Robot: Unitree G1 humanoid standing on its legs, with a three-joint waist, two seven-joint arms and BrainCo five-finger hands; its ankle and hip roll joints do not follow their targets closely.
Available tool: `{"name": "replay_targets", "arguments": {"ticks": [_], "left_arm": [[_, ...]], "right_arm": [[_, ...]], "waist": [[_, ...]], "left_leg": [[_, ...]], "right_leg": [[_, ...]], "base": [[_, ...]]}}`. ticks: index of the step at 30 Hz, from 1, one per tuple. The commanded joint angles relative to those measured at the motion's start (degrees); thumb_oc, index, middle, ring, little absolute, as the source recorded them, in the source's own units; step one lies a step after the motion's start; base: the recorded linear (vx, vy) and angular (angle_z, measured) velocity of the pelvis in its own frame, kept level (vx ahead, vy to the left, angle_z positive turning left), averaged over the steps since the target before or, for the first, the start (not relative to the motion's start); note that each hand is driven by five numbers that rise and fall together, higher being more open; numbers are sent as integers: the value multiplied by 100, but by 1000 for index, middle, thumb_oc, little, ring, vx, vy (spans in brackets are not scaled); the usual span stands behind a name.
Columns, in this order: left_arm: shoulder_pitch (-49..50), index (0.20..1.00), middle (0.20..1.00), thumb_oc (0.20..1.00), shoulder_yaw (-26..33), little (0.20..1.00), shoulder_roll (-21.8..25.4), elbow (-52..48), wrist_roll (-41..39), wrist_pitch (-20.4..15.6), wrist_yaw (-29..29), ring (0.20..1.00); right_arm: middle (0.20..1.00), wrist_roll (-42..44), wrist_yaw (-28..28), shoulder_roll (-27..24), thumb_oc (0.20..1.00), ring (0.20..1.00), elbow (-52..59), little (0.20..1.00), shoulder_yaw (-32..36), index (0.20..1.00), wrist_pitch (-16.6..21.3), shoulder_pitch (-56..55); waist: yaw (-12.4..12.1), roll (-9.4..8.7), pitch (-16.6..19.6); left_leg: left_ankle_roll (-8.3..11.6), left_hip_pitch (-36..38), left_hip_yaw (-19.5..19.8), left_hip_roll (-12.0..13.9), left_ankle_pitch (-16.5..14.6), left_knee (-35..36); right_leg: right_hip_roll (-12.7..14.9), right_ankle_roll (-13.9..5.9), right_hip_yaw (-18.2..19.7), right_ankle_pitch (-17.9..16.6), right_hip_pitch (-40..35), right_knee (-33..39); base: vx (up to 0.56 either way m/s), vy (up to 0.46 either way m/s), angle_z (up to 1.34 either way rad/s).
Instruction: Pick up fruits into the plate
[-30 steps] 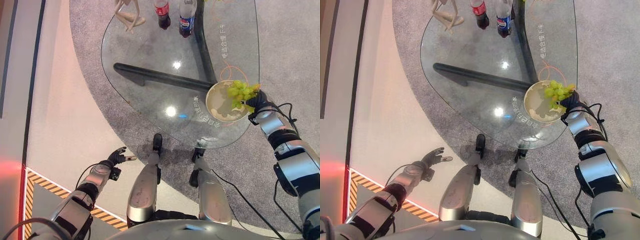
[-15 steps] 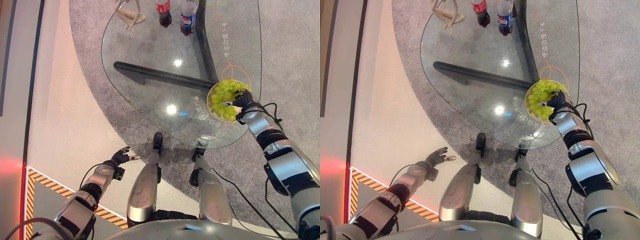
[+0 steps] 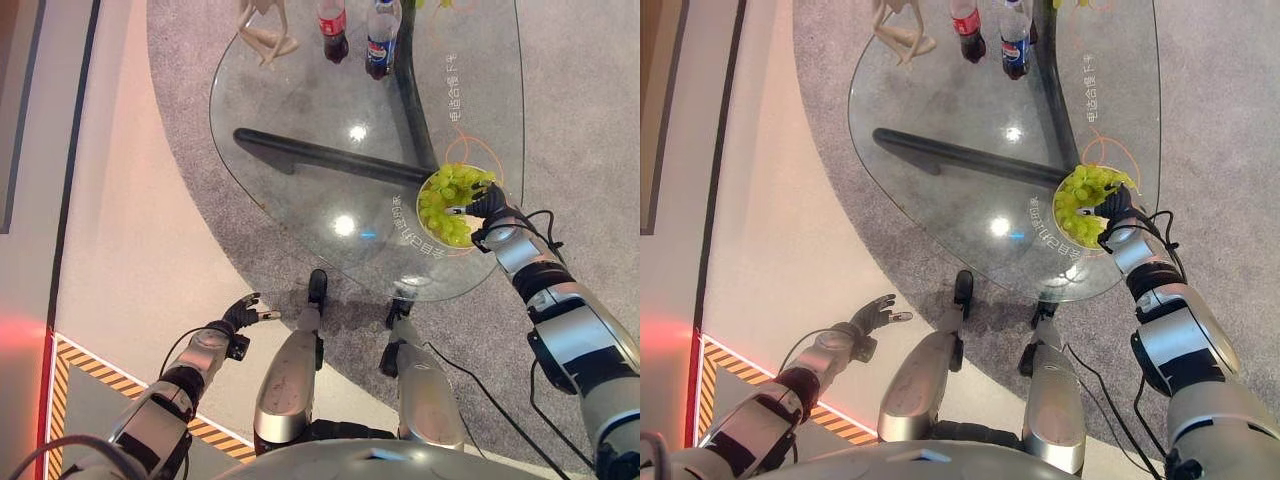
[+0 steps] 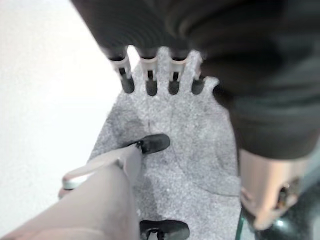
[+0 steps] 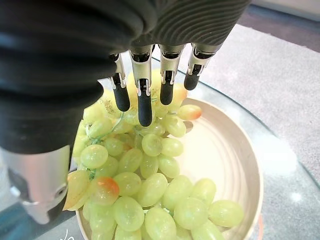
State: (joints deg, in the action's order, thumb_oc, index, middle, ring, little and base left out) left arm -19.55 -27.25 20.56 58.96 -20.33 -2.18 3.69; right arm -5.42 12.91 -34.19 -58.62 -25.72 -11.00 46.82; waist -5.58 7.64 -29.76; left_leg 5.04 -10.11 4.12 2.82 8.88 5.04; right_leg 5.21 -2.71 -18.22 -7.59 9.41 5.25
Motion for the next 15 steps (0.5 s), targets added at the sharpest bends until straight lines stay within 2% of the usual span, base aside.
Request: {"name": "replay_targets", "arguments": {"ticks": [1,6,8,10,13,15], "left_arm": [[84,1000,1000,1000,-196,1000,-116,298,-61,-106,-34,1000],[226,1000,1000,1000,-70,1000,-159,432,-221,-119,37,1000],[384,1000,1000,1000,107,1000,-210,490,-303,-72,145,1000],[516,1000,1000,1000,269,1000,-241,506,-303,5,171,1000],[842,1000,1000,1000,586,1000,-366,603,-275,98,242,1000],[1047,1000,1000,1000,770,1000,-445,712,-177,158,329,1000]], "right_arm": [[1000,451,290,-74,1000,1000,-22,1000,-63,1000,138,-87],[1000,1032,288,97,1000,1000,274,1000,206,1000,436,-653],[1000,1649,70,325,1000,1000,583,1000,416,1000,731,-1261],[1000,2022,-136,501,1000,1000,762,1000,636,1000,858,-1752],[1000,2188,-596,852,1000,1000,741,1000,990,1000,1336,-2867],[1000,2269,-805,1212,1000,1000,560,1000,1110,1000,1453,-3416]], "waist": [[83,-337,175],[155,-459,356],[219,-554,521],[264,-617,647],[338,-737,1013],[399,-802,1302]], "left_leg": [[-295,35,-608,-391,-1013,-516],[-282,224,-693,-361,-1063,-425],[-282,373,-750,-341,-1101,-387],[-280,488,-795,-331,-1132,-372],[-294,760,-887,-306,-1184,-314],[-302,975,-932,-289,-1206,-250]], "right_leg": [[86,-206,509,816,319,-932],[77,-232,558,793,141,-800],[77,-244,604,776,10,-728],[83,-259,624,762,-106,-672],[83,-301,684,740,-383,-542],[66,-314,715,751,-595,-486]], "base": [[0,0,0],[20,24,0],[85,36,0],[110,31,-4],[182,28,-10],[205,13,-11]]}}
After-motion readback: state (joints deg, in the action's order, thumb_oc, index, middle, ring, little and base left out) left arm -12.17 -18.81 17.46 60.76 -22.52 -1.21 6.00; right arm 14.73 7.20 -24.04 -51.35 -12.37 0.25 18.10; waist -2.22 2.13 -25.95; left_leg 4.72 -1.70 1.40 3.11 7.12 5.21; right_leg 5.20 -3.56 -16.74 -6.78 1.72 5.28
